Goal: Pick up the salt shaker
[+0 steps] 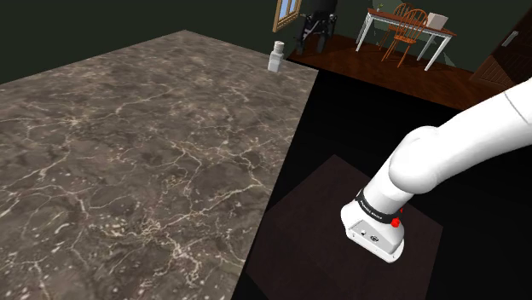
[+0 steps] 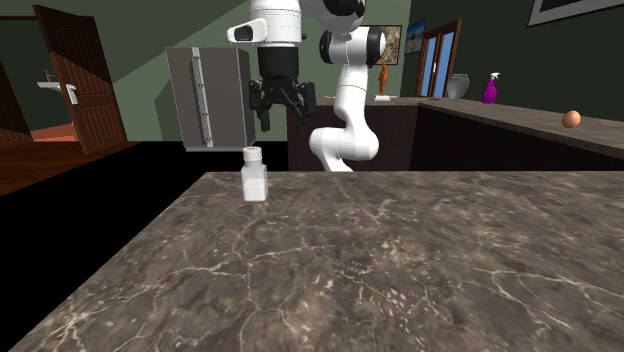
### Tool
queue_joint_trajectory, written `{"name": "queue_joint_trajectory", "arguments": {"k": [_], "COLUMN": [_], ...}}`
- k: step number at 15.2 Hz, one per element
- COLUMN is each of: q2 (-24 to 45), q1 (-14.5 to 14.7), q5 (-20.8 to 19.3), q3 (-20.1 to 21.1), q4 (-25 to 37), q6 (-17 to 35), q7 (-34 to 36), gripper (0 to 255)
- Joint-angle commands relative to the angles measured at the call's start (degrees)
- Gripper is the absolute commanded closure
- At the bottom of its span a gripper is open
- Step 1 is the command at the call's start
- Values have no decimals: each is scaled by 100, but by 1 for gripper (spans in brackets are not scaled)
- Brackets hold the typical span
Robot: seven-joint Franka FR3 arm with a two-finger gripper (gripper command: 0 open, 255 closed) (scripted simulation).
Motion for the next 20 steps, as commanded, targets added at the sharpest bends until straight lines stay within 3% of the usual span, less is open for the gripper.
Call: {"name": "queue_joint_trajectory", "arguments": {"k": [1, 9, 18, 19, 20], "q2": [402, 2053, 1919, 1916, 1922], "q1": [12, 45, 45, 48, 50], "q5": [10, 57, 55, 56, 56], "q3": [-7, -8, -8, -4, -2], "q4": [409, 2460, 1712, 1693, 1701], "q6": [48, -156, 458, 473, 471], "q7": [-43, -193, -187, -179, -176], "gripper": [0, 0, 0, 255, 255]}}
